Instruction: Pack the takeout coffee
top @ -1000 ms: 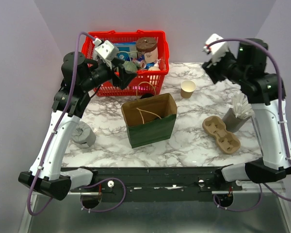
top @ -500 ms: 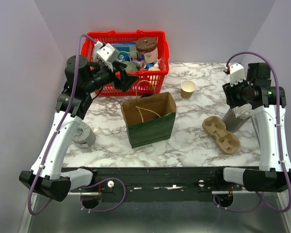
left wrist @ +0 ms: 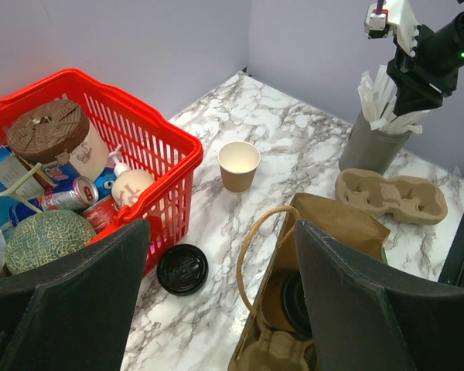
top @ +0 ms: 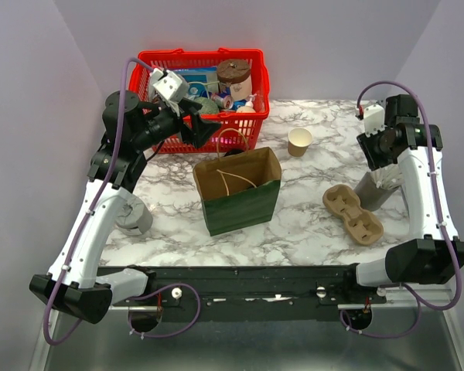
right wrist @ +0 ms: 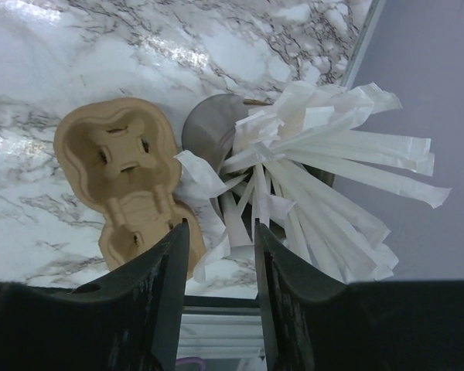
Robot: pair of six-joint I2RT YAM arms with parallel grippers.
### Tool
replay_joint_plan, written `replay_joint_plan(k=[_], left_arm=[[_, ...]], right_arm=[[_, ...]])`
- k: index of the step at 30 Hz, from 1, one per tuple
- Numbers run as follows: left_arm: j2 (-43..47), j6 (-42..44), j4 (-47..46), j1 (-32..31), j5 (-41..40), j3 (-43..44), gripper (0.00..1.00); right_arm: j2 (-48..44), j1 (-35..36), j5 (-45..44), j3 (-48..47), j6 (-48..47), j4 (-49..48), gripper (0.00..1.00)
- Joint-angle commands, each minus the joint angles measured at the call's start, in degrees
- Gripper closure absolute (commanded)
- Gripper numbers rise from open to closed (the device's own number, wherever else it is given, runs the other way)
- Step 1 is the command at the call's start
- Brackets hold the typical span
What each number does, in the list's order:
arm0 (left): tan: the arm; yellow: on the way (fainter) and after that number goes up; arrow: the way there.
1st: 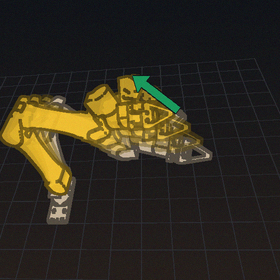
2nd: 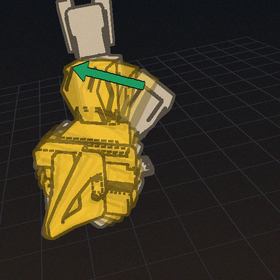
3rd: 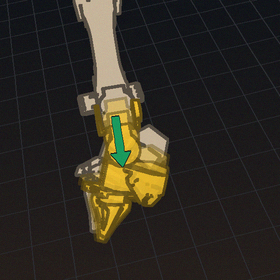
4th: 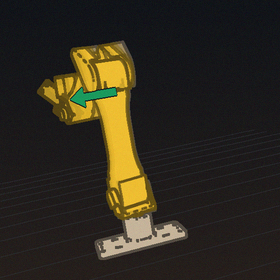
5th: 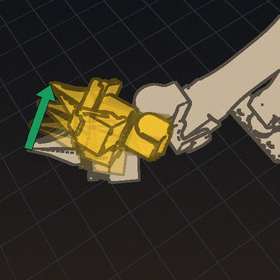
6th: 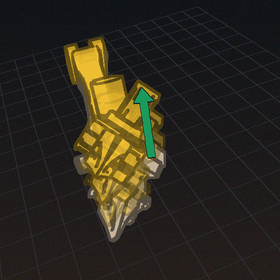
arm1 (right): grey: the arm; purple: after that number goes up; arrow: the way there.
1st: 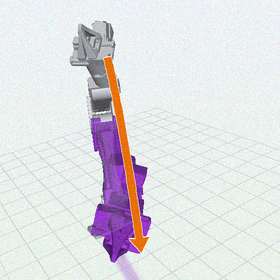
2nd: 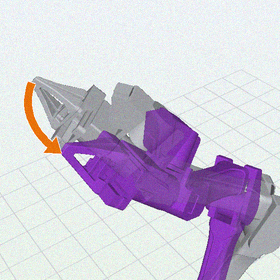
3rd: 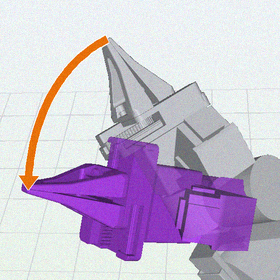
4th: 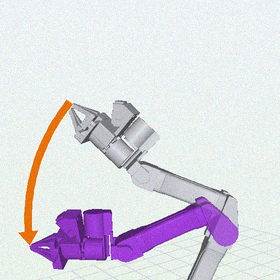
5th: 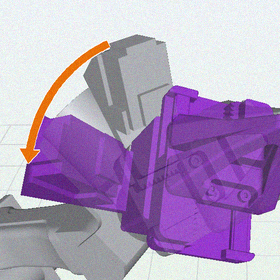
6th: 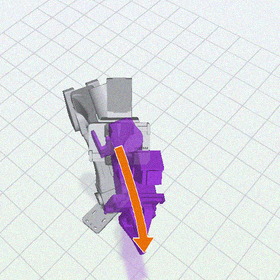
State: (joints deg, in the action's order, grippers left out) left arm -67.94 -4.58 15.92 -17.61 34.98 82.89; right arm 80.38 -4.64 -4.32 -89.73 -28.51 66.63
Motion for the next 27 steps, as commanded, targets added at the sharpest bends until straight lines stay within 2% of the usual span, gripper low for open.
replay_joint_plan(k=[1,9,19,27], left_arm=[[1.1,-0.1,-1.0,0.4,1.2,-0.5,0.16],[0.9,-0.1,-1.2,0.4,1.4,-1.0,0.16],[0.5,-0.7,-2.0,0.4,1.7,-1.0,0.16],[0.7,-0.6,-2.2,0.4,1.7,-1.4,0.16]], right_arm=[[0.3,-0.7,-4.0,-0.6,-0.7,0.5,0.55],[-0.4,-0.7,-5.3,0.4,-0.8,1.1,0.59],[-0.8,-0.8,-7.1,1.8,-1.2,-0.2,0.53],[-1.2,-0.7,-6.8,2.0,-1.6,0.2,0.59]])
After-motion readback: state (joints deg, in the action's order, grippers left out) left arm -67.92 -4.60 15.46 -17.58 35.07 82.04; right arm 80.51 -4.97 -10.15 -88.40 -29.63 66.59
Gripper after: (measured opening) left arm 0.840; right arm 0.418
